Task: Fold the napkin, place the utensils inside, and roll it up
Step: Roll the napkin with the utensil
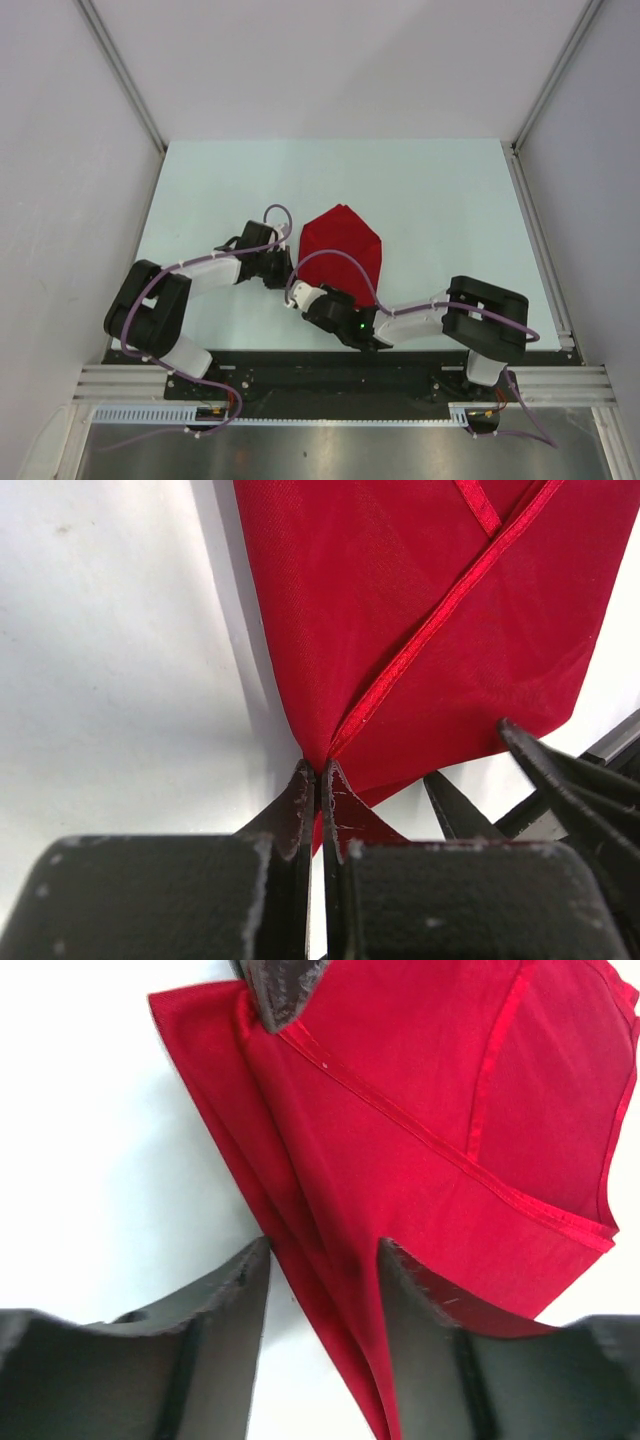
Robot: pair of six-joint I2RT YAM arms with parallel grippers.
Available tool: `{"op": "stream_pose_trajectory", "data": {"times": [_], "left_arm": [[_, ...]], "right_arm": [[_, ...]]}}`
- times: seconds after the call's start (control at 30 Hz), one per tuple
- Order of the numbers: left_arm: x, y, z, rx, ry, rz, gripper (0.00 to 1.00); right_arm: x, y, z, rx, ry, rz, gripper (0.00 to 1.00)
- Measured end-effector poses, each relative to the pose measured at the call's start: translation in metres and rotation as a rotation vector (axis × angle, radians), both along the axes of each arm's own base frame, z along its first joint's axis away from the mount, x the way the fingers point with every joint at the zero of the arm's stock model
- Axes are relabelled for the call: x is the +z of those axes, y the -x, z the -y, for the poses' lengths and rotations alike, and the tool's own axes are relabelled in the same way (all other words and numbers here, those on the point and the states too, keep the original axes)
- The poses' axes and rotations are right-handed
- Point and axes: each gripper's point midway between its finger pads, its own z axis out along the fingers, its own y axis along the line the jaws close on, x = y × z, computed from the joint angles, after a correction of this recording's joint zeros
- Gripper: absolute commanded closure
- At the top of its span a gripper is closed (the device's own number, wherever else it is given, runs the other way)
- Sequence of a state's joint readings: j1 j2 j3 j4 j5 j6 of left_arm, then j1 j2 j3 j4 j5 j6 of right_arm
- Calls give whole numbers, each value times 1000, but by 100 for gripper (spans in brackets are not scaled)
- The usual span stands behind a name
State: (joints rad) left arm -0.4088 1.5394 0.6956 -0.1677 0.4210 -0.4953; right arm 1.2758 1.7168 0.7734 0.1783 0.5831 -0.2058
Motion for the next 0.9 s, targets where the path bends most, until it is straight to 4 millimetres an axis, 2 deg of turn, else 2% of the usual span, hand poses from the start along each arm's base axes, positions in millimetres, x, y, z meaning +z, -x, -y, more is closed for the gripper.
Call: {"op": "stream_pose_trajectory", "data": {"times": [0.17, 0.23, 0.33, 0.4, 0.47, 0.5, 0.53, 0.57, 0.67, 0.77, 0.9], "left_arm": [[0, 0, 0, 0, 0, 0, 100], [0, 0, 0, 0, 0, 0, 100], [0, 0, 0, 0, 1, 0, 100], [0, 0, 0, 0, 1, 0, 99], [0, 0, 0, -1, 2, 0, 90], [0, 0, 0, -1, 2, 0, 76], [0, 0, 1, -1, 4, 0, 69], [1, 0, 1, -4, 5, 2, 53], [2, -2, 1, -2, 9, 9, 30], [10, -9, 1, 15, 27, 32, 23], [25, -25, -12, 87, 12, 107, 21]], "right_arm": [[-4, -2, -5, 3, 23, 18, 74], [-6, -2, -4, 6, 31, 20, 77], [-8, -2, -4, 13, 44, 20, 87], [-9, -1, -4, 21, 53, 18, 96], [-10, -1, -4, 28, 59, 14, 100], [-10, -1, -4, 34, 63, 12, 100], [-10, -1, -5, 39, 68, 7, 100], [-10, -1, -5, 45, 73, 2, 100], [-10, -2, -7, 57, 80, -23, 100], [-10, -3, -8, 69, 73, -70, 100], [-9, -4, -5, 77, 34, -187, 100]]}}
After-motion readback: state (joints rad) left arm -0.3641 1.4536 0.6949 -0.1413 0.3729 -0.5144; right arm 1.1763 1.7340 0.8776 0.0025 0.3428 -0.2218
